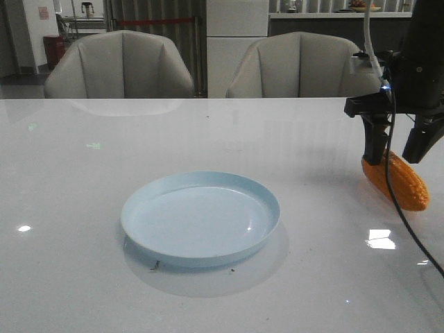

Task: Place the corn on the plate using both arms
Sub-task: 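Lower the right gripper over the orange corn cob and close on it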

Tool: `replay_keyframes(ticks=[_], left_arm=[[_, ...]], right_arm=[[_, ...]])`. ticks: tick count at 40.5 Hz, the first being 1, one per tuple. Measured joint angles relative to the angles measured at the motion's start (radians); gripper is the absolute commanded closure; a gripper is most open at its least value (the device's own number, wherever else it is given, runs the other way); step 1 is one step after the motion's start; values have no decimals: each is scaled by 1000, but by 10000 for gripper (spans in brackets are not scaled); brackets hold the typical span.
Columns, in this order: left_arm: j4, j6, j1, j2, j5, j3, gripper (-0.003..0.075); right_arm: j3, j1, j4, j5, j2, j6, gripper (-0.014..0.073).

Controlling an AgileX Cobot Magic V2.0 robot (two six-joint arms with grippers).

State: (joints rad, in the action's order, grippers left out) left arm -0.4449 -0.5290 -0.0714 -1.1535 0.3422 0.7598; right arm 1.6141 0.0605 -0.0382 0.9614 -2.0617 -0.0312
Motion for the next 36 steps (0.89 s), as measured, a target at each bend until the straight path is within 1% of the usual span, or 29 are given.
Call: replay_keyframes(ticks=[11,14,22,24,28,31,36], left_arm=[[0,0,0,0,0,0,373],[0,0,0,0,0,0,373],[0,0,0,0,0,0,374],[0,0,0,0,-2,0,373],[0,0,0,0,-8,0,374],[0,0,0,0,-15,0,374],[0,0,0,0,-16,0,373]], right_arm=[[3,0,0,-2,-18,0,111],[3,0,0,-2,-28,0,152],[10,0,-2,-2,-34,0,306],[10,0,-2,-2,-34,0,351],[10,0,-2,-2,-34,0,470],[10,0,-2,-2,-34,0,537],[24,0,-2,7,-35,0,533]])
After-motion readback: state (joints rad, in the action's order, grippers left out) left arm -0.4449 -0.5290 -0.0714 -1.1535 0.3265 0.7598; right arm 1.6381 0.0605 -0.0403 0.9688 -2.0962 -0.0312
